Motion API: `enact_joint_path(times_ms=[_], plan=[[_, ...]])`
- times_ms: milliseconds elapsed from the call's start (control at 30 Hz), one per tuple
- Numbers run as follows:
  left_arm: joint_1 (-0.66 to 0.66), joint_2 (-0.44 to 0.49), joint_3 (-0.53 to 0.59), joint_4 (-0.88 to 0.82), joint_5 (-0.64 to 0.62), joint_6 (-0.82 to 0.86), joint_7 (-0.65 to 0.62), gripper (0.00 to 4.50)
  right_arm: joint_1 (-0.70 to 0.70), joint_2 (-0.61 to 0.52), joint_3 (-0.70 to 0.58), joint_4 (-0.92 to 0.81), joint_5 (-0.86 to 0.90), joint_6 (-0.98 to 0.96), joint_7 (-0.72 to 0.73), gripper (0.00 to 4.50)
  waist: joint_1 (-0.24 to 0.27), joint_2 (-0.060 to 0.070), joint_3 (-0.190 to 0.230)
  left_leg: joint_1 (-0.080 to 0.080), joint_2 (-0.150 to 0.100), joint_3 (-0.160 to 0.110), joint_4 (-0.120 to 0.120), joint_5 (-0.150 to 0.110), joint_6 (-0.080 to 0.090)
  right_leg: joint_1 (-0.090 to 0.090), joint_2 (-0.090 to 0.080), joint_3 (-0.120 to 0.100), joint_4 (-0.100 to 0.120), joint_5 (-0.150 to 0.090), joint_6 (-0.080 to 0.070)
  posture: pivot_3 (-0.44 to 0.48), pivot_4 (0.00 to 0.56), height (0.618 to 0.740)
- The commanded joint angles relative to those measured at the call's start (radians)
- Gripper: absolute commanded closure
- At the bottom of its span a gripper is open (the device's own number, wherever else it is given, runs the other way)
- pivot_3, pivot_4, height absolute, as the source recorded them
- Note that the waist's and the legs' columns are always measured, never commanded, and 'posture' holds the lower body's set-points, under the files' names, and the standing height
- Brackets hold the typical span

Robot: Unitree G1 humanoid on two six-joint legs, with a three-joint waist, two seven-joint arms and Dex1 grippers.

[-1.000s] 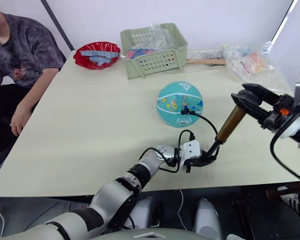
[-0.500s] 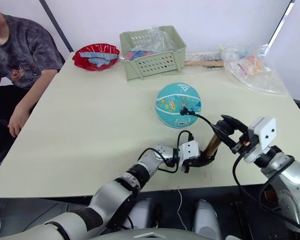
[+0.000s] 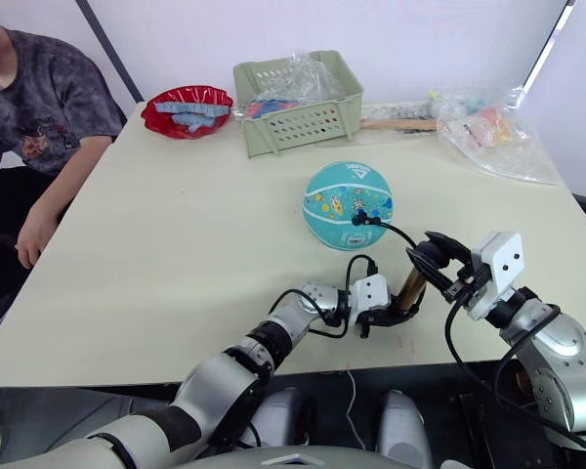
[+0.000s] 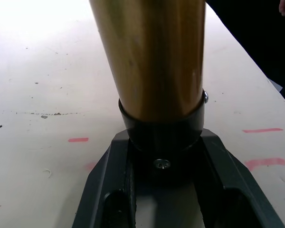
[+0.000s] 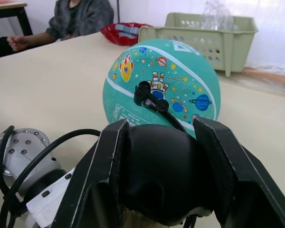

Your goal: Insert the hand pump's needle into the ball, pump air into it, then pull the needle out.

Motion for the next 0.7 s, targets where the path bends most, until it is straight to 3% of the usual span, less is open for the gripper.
enact_joint_path(times_ms=[33,433,700], plan=[[0.037,0.007,-0.045,0.055,0.047,0.029,-0.015,3.37,-0.117,-0.086,-0.148,-0.052,0.130,0.057,0.000,2.87,0.001,0.003,0.002,0.000,-0.001,0.000,0.000,0.000,0.000,0.000,-0.001,0.000,0.000,0.000,0.000,0.000,0.150,0.740],[0.036,0.003,-0.049,0.056,0.046,0.027,-0.017,3.37,-0.335,-0.296,-0.354,0.008,0.356,0.210,-0.019,2.87,0.003,0.004,0.005,-0.001,-0.001,0.000,0.000,0.000,0.000,0.000,-0.001,0.000,0.000,0.001,0.001,0.000,0.150,0.740],[0.037,0.002,-0.051,0.055,0.047,0.027,-0.020,3.37,-0.343,-0.305,-0.375,-0.030,0.409,0.247,-0.052,2.87,0.004,0.004,0.006,-0.002,-0.002,0.000,0.000,0.000,0.000,0.000,-0.002,0.000,0.000,0.002,0.003,0.000,0.150,0.740]])
